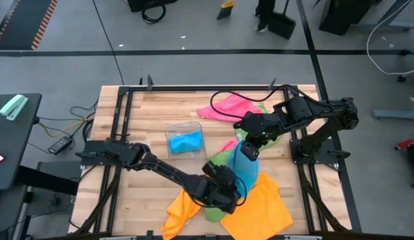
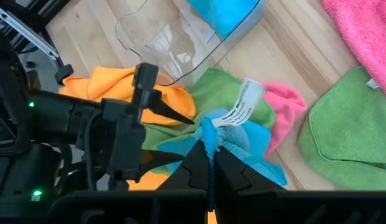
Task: Fold microfiber towels
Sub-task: Fold the blue towel
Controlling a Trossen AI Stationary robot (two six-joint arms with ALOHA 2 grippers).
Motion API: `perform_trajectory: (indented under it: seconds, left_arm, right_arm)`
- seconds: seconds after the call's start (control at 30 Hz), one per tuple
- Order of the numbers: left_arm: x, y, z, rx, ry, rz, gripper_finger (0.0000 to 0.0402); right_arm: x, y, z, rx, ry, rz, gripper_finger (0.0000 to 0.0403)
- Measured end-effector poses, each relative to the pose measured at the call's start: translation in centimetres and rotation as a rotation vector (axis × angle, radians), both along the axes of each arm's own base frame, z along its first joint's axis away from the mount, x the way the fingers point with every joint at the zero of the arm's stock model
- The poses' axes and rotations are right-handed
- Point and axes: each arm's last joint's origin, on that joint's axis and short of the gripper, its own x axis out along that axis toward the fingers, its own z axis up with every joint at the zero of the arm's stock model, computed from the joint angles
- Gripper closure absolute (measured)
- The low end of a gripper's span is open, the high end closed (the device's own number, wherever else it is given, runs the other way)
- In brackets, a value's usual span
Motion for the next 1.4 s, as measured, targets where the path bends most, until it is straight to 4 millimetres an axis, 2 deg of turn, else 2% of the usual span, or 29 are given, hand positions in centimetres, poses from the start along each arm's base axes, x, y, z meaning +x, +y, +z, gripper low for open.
perform_trajectory:
  seconds: [0.1, 0.2, 0.37, 0.6, 0.8, 1.0, 1.13, 1.3, 1.4]
  left_arm:
    - [0.1, 0.3, -0.8, 0.009, 0.029, 0.003, 0.0102]
    - [0.6, 0.8, -1.8, 0.021, 0.043, 0.019, 0.0097]
    - [1.3, 1.4, -3.3, 0.019, 0.057, 0.032, 0.0112]
    - [1.5, 1.3, -3.8, 0.011, 0.056, 0.031, 0.0139]
    - [1.8, 1.4, -3.9, 0.006, 0.035, 0.038, 0.0184]
    - [0.9, 0.1, -3.7, 0.051, 0.037, 0.033, 0.023]
    - [0.5, -0.1, -3.8, 0.07, 0.051, 0.049, 0.0286]
    - [0.8, 0.0, -3.7, 0.08, 0.042, 0.034, 0.0382]
    - [1.0, -0.4, -3.5, 0.059, 0.011, 0.023, 0.0386]
  right_arm:
    - [0.1, 0.0, 0.0, -0.001, -0.009, 0.005, 0.0397]
    - [0.1, 0.0, 0.1, -0.002, -0.011, 0.008, 0.0397]
    - [0.0, 0.0, 0.1, -0.005, -0.009, 0.012, 0.0397]
    - [0.0, 0.0, 0.1, -0.007, -0.007, 0.017, 0.0397]
    - [0.0, 0.0, 0.1, -0.009, -0.007, 0.02, 0.0397]
    - [0.0, 0.0, 0.0, -0.009, -0.005, 0.025, 0.0397]
    - [0.0, 0.0, 0.1, -0.01, -0.008, 0.028, 0.0397]
    - [0.0, 0.0, 0.1, -0.011, -0.008, 0.028, 0.0397]
    - [0.0, 0.0, 0.1, -0.012, -0.008, 0.027, 0.0397]
